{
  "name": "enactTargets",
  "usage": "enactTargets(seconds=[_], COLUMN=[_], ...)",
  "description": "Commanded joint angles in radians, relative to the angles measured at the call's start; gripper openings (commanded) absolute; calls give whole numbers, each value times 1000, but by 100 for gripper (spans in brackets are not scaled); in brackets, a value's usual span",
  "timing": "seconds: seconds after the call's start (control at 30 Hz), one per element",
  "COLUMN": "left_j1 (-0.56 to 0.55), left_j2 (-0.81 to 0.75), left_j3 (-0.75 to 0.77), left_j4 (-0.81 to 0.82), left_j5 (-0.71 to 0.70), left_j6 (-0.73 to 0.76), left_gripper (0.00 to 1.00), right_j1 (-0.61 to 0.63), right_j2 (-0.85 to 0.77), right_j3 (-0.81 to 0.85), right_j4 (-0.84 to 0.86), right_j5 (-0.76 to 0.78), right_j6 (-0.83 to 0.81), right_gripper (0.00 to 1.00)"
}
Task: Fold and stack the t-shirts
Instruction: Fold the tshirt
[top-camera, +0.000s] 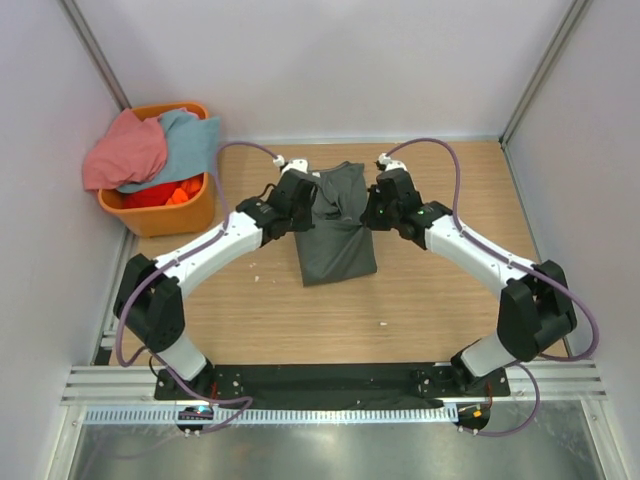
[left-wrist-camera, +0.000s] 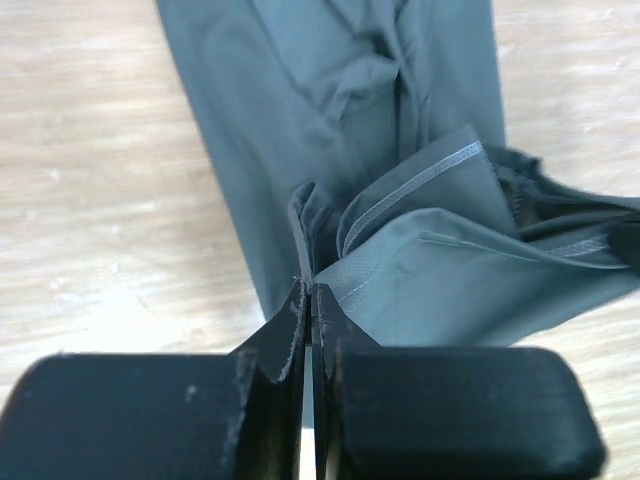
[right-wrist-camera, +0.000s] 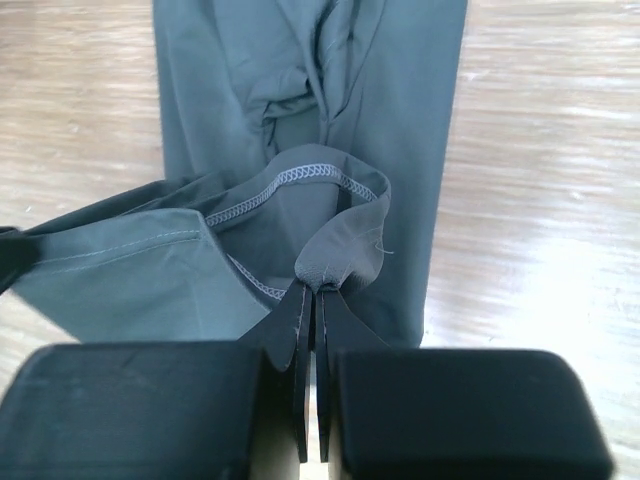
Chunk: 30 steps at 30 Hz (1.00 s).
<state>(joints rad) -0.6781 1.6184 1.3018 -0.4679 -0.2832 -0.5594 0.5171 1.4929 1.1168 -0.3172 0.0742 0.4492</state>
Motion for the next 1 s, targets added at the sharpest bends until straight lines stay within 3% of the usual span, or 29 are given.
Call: enactTargets(seconds=[0.0, 0.4, 0.47, 0.5, 0.53, 0.57, 0.63, 0.73, 0.87, 0.97], left_j1=[12, 124, 141, 144, 147, 150, 150, 150, 123, 69], left_j2=[69, 391, 449, 465, 495, 506, 508, 437, 231, 122], left_j3=[83, 353, 404, 421, 439, 477, 499, 475, 334, 177], left_j4=[-35, -89, -97, -110, -127, -147, -187, -209, -204, -114], left_j5=[-37, -42, -24, -14, -16, -17, -52, -111, -140, -19], left_j6=[50, 101, 105, 114, 113, 115, 116, 99, 43, -2], left_gripper=[0, 0, 3, 9, 16, 24, 53, 66, 67, 65], right_j1=[-9, -104, -111, -117, -120, -121, -123, -124, -123, -123], right_j2=[85, 432, 477, 486, 500, 503, 495, 439, 278, 130], right_j3=[69, 297, 345, 360, 386, 402, 423, 437, 301, 109], right_j4=[-11, 37, 23, 9, 6, -5, -32, -72, -48, 78], right_j5=[44, 7, 10, 15, 18, 24, 68, 114, 58, -129], right_j6=[-29, -49, -53, -56, -66, -73, -98, -118, -89, -23], right_gripper=[1, 3, 15, 26, 55, 68, 85, 89, 87, 52])
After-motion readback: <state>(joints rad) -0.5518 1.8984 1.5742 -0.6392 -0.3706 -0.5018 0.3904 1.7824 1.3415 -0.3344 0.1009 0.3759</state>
